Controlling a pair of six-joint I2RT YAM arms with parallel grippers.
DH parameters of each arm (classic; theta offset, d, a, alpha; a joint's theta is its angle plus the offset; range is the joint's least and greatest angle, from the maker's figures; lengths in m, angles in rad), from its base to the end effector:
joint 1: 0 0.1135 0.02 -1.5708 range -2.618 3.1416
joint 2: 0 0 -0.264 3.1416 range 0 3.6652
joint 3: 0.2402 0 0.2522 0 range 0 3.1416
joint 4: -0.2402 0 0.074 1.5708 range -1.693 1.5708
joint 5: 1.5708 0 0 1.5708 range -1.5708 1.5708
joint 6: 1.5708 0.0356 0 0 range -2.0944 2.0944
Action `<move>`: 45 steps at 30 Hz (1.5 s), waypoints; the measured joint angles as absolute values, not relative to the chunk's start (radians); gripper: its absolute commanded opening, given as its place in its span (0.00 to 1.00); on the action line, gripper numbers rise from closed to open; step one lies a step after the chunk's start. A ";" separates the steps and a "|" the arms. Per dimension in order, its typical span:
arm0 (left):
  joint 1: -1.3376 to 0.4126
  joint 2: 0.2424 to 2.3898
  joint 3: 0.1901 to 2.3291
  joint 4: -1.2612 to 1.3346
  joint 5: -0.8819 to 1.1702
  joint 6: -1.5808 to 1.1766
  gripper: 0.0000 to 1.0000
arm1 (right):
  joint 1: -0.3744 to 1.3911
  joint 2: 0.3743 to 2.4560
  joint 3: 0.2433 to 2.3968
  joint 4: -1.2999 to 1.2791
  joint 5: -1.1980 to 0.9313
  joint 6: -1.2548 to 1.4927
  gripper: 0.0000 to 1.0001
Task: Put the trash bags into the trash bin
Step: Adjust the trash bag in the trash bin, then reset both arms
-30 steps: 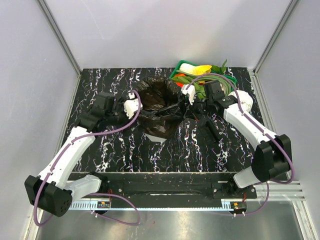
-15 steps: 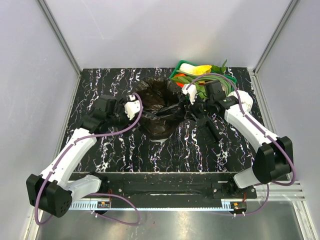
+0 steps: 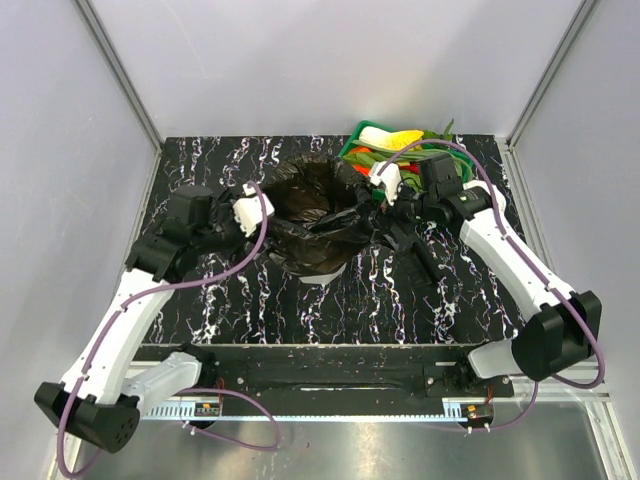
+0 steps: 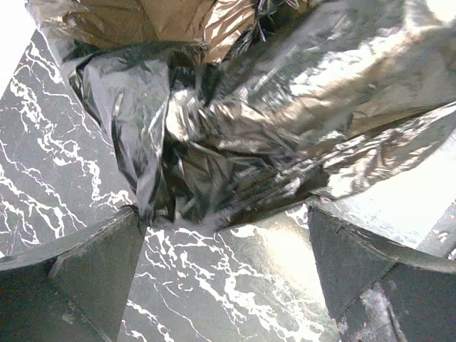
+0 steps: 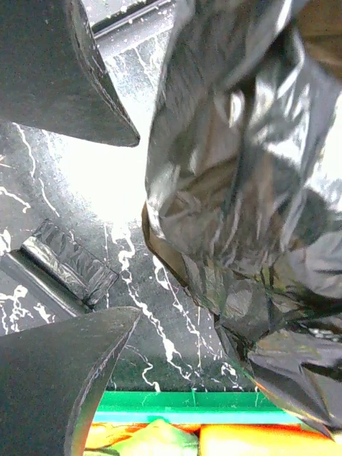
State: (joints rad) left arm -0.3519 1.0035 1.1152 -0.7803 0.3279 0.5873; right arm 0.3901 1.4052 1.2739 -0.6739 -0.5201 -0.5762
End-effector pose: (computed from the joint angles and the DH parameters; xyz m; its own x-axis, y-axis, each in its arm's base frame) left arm 0.1832 -0.0795 0.3563 -0.1721 0.6220 -0.7638 0.7916 0.5489 0.2686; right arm 0.2706 0.1304 0.3257 -0.2058 -0.5958 -0.7763 -0.9071 0.4138 -0.0771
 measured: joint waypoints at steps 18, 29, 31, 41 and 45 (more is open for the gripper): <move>-0.349 0.841 1.192 -1.026 0.310 0.616 0.99 | 0.391 1.252 1.341 -0.866 -0.430 -0.595 1.00; -0.274 0.968 1.430 -0.707 0.149 0.284 0.99 | 0.379 1.245 1.547 -0.774 -0.157 -0.326 1.00; -0.242 1.011 1.450 -0.647 0.116 0.233 0.99 | 0.367 1.243 1.566 -0.754 -0.115 -0.286 1.00; -0.020 1.135 1.458 -0.455 0.096 0.061 0.99 | 0.288 1.237 1.615 -0.706 0.049 -0.208 1.00; 0.046 1.160 1.458 -0.383 0.115 0.033 0.99 | 0.278 1.237 1.616 -0.698 0.068 -0.200 1.00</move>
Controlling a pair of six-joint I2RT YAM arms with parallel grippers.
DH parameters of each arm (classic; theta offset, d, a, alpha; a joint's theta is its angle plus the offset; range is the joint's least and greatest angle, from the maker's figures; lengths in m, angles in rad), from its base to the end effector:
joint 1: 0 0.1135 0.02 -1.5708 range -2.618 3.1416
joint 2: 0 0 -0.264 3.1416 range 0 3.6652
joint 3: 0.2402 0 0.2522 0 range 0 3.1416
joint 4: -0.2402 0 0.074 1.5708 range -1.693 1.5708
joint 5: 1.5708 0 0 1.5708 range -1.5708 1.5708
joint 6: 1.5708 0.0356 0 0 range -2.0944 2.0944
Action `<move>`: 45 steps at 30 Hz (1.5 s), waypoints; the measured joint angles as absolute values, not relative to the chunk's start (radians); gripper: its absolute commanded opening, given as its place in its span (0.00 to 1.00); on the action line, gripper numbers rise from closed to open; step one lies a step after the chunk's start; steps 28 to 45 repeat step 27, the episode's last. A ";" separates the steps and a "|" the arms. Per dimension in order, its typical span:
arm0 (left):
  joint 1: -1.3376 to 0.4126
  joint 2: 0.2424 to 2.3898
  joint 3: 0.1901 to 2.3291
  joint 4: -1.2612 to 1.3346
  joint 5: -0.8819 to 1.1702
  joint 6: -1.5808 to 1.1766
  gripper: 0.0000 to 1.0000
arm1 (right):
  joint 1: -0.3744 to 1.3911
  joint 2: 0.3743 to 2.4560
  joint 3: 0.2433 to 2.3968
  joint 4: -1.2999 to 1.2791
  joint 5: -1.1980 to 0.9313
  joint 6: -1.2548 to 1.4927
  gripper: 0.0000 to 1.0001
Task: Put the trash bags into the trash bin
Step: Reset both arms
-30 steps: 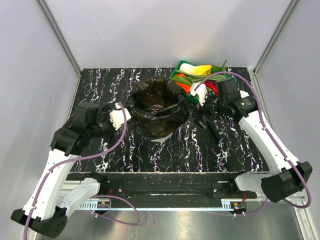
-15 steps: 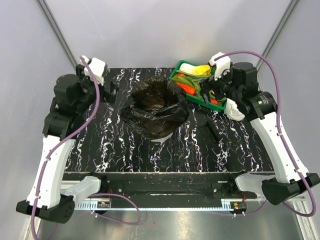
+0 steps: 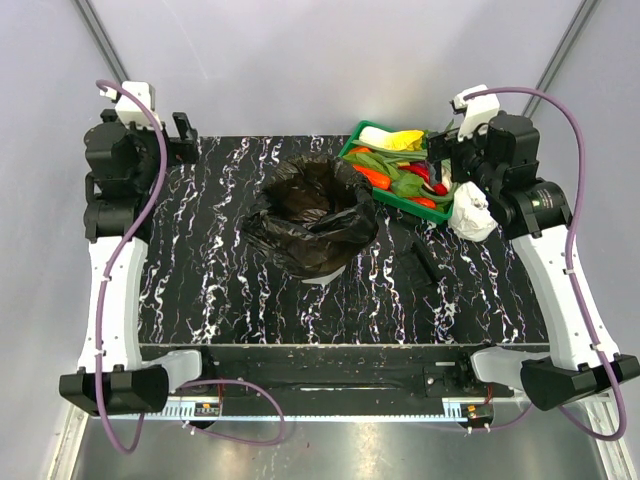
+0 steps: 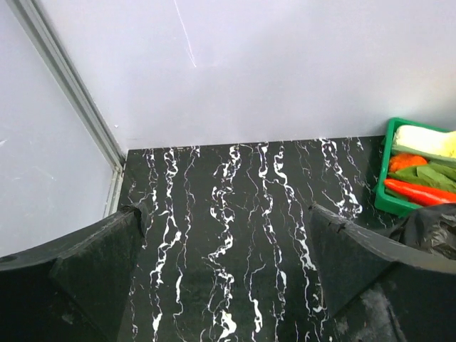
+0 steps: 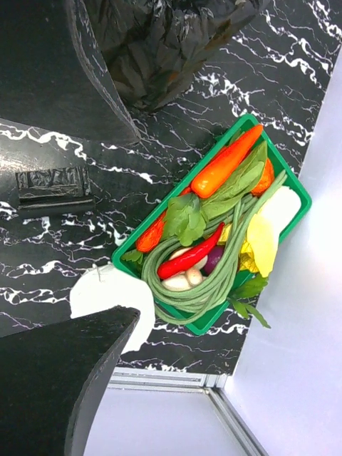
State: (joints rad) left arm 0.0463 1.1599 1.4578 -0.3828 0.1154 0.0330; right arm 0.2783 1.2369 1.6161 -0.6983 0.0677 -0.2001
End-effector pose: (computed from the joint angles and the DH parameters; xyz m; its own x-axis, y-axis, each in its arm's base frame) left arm 0.2400 0.0070 0.4755 -0.0824 0.0290 -0.9962 0.0714 0.9972 0.0231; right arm 0.2341 0.0644 0.4750 -0.2534 -0.2786 -0.9264 -0.2680 0.9403 -0.2095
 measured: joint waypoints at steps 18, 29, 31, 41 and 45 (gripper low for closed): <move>0.063 1.213 1.446 -0.270 0.231 -0.018 0.99 | 0.234 1.242 1.649 -0.640 0.233 -0.193 1.00; 0.063 1.213 1.442 -0.259 0.262 -0.033 0.99 | 0.233 1.237 1.607 -0.601 0.274 -0.193 1.00; 0.063 1.213 1.442 -0.259 0.262 -0.033 0.99 | 0.233 1.237 1.607 -0.601 0.274 -0.193 1.00; 0.063 1.213 1.442 -0.259 0.262 -0.033 0.99 | 0.233 1.237 1.607 -0.601 0.274 -0.193 1.00; 0.063 1.213 1.442 -0.259 0.262 -0.033 0.99 | 0.233 1.237 1.607 -0.601 0.274 -0.193 1.00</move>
